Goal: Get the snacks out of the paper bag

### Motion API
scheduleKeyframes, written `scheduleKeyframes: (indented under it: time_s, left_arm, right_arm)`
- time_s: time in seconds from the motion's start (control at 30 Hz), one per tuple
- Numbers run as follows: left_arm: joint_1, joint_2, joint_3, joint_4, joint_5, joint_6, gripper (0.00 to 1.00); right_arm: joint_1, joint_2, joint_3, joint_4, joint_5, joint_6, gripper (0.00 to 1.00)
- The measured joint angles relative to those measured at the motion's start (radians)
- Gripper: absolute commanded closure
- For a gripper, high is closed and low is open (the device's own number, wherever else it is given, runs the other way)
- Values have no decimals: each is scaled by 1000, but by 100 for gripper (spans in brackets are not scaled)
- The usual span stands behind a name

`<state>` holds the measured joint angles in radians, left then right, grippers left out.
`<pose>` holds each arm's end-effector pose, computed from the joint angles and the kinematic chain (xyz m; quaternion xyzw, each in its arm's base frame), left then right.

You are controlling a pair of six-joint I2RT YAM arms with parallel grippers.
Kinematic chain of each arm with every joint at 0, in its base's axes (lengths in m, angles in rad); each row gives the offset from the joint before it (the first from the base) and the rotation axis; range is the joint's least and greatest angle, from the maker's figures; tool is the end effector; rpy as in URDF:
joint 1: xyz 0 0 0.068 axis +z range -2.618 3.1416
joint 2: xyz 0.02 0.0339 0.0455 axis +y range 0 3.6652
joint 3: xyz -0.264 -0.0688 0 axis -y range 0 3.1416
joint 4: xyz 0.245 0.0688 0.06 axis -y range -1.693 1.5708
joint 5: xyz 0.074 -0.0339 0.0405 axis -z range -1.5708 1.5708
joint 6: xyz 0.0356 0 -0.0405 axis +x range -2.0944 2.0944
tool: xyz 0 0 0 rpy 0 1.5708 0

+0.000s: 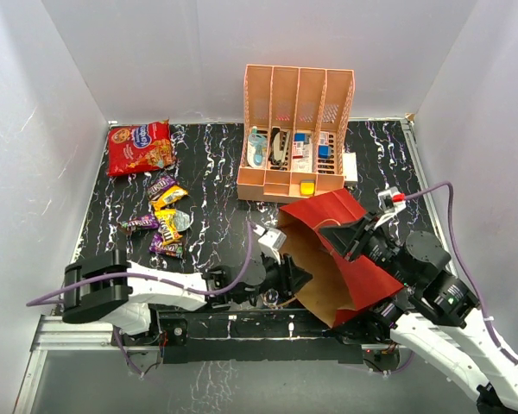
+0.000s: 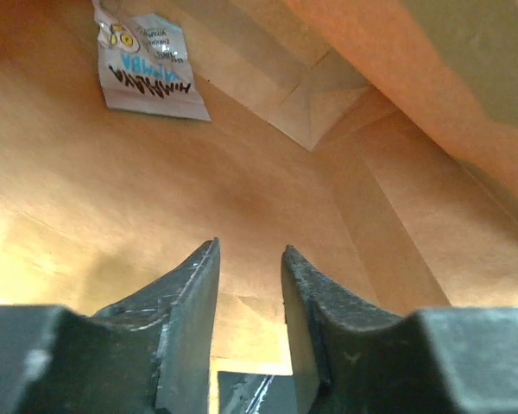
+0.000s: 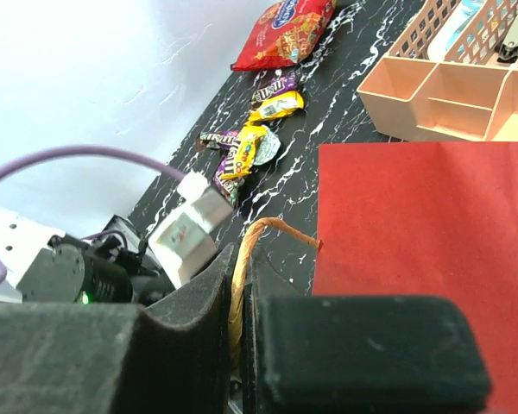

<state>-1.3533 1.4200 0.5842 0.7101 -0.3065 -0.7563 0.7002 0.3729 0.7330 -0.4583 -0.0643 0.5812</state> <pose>0.0744 -0.2869 0.2195 0.1215 0.7382 -0.5120 0.4221 0.0683 0.0606 0.3414 -0.0656 0.7380 0.4203 0.5238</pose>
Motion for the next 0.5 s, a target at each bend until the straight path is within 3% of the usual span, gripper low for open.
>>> scheduleKeyframes:
  time_s: [0.17,0.5]
  left_arm:
    - [-38,116,19,62,-53,-2,85]
    - [-53,361,246,-14,-201,-74,78]
  right_arm:
    - [0,54,10,23,10,3,92]
    - [0,24,10,52,9,43,92]
